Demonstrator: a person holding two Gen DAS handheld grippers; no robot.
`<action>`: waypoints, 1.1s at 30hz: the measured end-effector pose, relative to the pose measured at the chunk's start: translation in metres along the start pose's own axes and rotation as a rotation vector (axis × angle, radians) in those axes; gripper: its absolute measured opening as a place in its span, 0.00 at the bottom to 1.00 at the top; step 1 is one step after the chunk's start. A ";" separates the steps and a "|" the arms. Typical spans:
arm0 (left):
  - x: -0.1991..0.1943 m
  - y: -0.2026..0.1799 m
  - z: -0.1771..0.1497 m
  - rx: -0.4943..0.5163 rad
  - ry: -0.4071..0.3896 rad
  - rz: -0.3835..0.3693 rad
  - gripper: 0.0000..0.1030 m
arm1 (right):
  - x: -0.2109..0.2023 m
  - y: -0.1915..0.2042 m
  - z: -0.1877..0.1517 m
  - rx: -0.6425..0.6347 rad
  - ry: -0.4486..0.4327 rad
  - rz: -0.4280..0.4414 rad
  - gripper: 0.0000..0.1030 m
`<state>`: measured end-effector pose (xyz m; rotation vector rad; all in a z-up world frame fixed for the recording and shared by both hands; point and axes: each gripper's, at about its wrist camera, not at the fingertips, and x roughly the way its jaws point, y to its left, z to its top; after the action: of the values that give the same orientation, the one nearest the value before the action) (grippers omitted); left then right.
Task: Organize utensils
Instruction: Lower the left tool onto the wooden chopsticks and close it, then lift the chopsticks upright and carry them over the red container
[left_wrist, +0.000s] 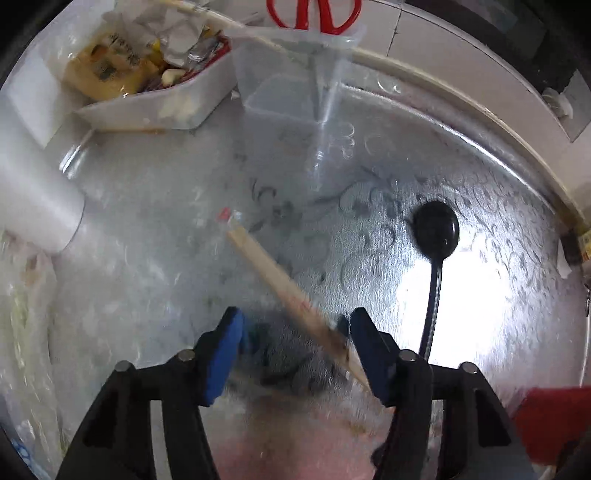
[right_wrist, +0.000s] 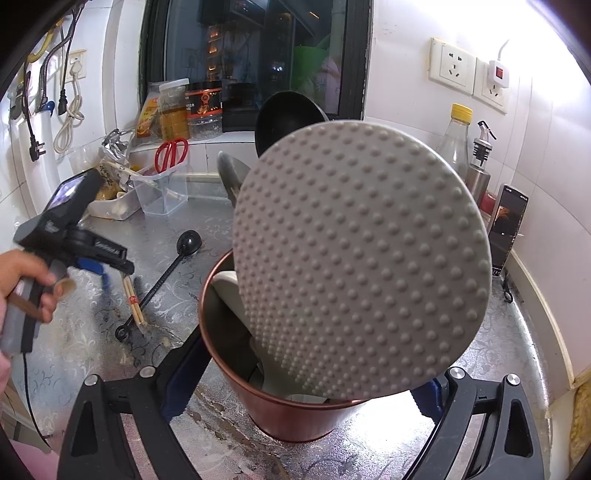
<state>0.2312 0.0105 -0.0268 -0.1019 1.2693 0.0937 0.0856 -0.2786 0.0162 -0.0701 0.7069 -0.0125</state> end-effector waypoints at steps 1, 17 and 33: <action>0.000 -0.003 0.005 0.004 0.000 0.006 0.52 | 0.000 0.000 0.000 -0.001 0.000 -0.001 0.93; -0.009 -0.084 0.054 0.280 0.070 -0.024 0.18 | 0.001 0.001 0.001 0.001 0.000 0.004 0.94; -0.035 -0.088 0.068 0.205 -0.068 -0.225 0.10 | -0.001 0.000 -0.001 0.005 -0.001 0.008 0.94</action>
<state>0.2961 -0.0689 0.0282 -0.0637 1.1846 -0.2251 0.0843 -0.2790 0.0159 -0.0627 0.7066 -0.0063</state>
